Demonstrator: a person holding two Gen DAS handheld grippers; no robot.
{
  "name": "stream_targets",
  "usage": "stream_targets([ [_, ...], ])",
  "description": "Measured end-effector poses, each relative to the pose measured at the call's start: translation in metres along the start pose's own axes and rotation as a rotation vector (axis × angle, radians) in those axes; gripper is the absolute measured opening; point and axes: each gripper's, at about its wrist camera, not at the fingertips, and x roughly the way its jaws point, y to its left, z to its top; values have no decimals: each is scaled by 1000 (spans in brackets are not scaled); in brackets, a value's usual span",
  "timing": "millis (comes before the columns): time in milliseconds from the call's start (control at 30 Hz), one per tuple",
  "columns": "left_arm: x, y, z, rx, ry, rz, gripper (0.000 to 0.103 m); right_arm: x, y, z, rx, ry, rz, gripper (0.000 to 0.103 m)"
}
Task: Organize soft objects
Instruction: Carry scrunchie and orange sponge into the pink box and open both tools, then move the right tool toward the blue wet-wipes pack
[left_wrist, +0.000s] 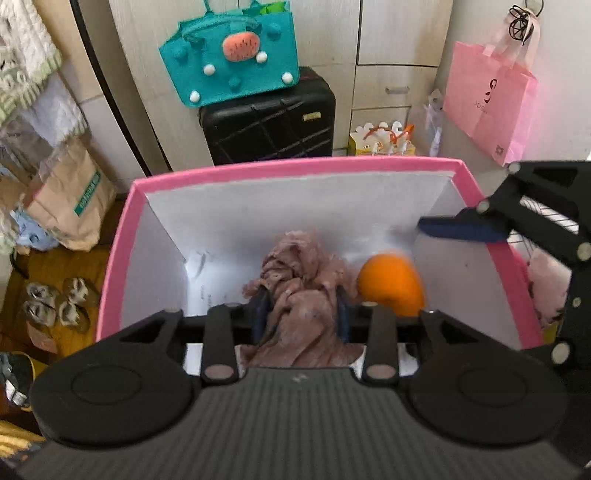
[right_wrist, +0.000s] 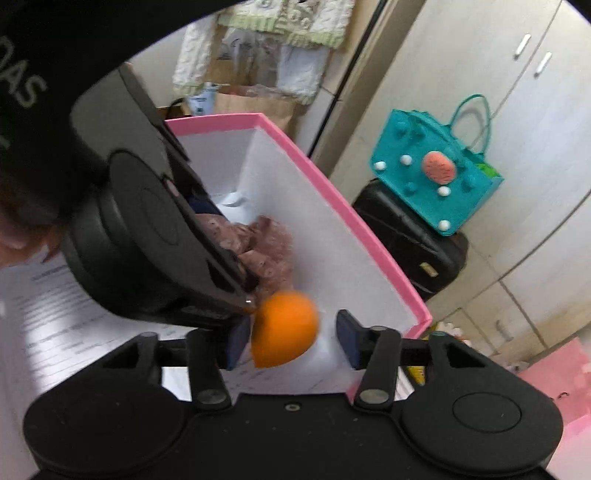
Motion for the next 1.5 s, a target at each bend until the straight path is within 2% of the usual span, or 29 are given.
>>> stream_targets([
  [100,-11,5,-1,1,-33,7,51,-13,-5,-4,48,-48,-1,67],
  [233,-37,6,-8,24,-85,-1,56,-48,-3,-13,109,-121,-15,67],
  [333,-66,6,-15,45,-143,-3,59,-73,3,-21,154,-138,-29,67],
  [400,-85,8,-19,52,-165,-23,62,-90,4,-25,189,-145,-11,67],
  [567,-139,3,-34,119,-191,-57,62,-138,10,-40,288,-171,49,67],
  [633,-162,-2,-40,140,-195,-72,62,-157,15,-46,300,-191,57,67],
  [733,-193,-16,-54,198,-231,-39,62,-186,23,-57,317,-218,68,67],
  [833,-215,-31,-69,252,-250,-41,64,-210,32,-72,338,-228,83,67],
  [1000,-249,-60,-106,363,-289,-55,71,-245,46,-102,378,-222,98,67],
  [1300,-267,-119,-166,546,-253,-116,76,-282,70,-161,390,-181,56,68],
  [1500,-251,-145,-187,581,-183,-179,79,-287,81,-199,424,-160,51,68],
])
